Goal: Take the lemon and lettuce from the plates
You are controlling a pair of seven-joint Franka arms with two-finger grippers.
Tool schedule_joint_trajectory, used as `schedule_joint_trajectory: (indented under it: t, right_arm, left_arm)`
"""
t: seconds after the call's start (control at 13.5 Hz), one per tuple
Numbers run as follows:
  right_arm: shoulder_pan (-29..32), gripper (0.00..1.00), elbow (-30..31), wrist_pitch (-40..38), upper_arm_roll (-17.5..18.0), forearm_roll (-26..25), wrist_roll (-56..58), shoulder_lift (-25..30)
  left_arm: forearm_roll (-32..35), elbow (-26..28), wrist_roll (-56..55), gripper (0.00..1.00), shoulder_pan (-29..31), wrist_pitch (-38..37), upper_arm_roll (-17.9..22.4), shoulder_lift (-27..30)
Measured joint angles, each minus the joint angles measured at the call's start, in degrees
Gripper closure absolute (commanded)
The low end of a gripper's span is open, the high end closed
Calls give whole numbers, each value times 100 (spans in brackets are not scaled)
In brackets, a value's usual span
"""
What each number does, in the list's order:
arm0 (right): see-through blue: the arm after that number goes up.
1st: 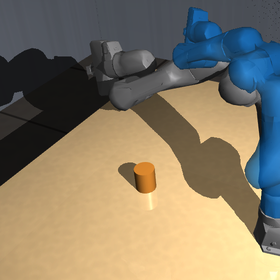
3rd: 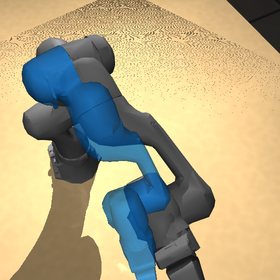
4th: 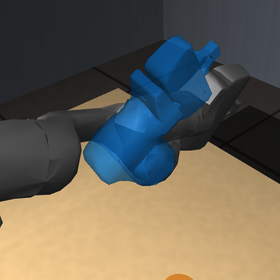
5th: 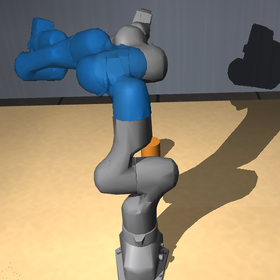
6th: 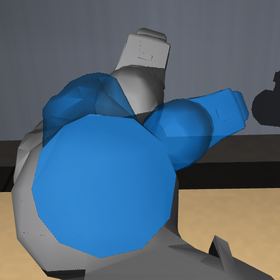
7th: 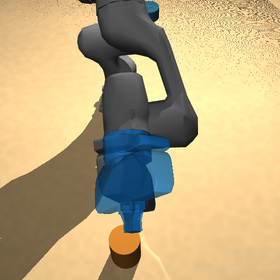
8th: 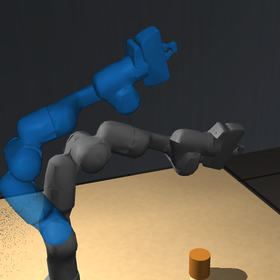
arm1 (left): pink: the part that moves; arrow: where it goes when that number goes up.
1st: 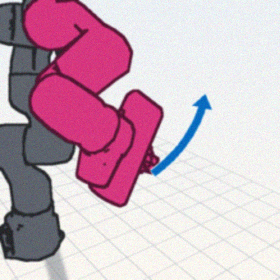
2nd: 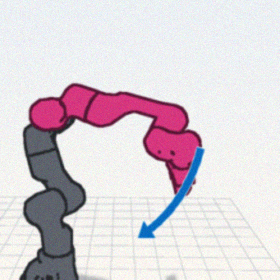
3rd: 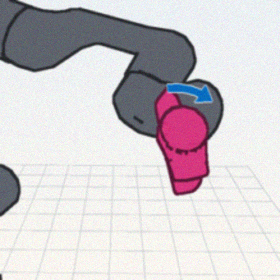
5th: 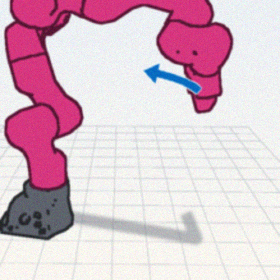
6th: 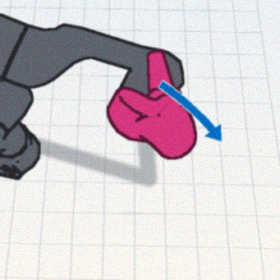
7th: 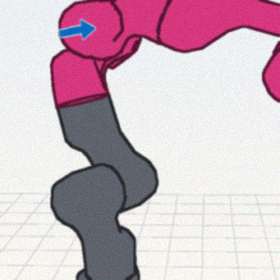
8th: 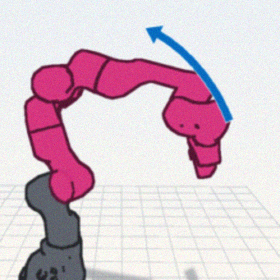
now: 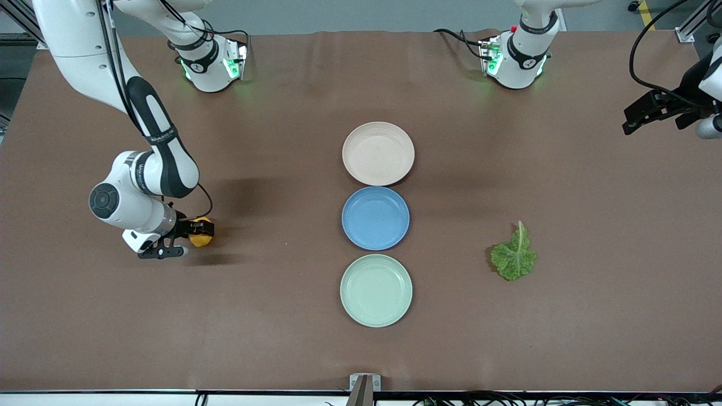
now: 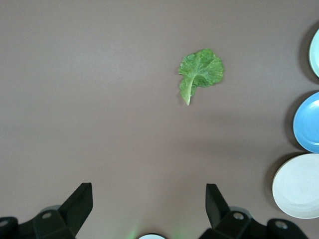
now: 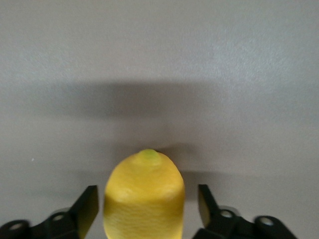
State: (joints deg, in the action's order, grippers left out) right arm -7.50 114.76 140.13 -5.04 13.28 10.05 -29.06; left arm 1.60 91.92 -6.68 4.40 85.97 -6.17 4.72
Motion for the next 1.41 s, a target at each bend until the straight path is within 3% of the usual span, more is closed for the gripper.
schedule_joint_trajectory:
  t: [0.15, 0.67, 1.11, 1.41]
  right_arm:
    - [6, 0, -240, -298, -13, 1, 0, 11]
    - [375, 0, -1727, -2784, -254, -245, 55, 417]
    - [414, 0, -2299, -3936, -472, -778, -139, 1038]
    - [415, 0, -3100, -4927, -549, -839, -420, 1163]
  left_arm:
    - [0, -2, 1, 0, 49, 0, 28, 1]
    - [0, -34, 1, 0, 47, 10, 33, 5]
    - [0, -66, -1, 0, 33, -139, 8, 14]
    - [0, -112, -1, 0, 17, -140, -3, 15]
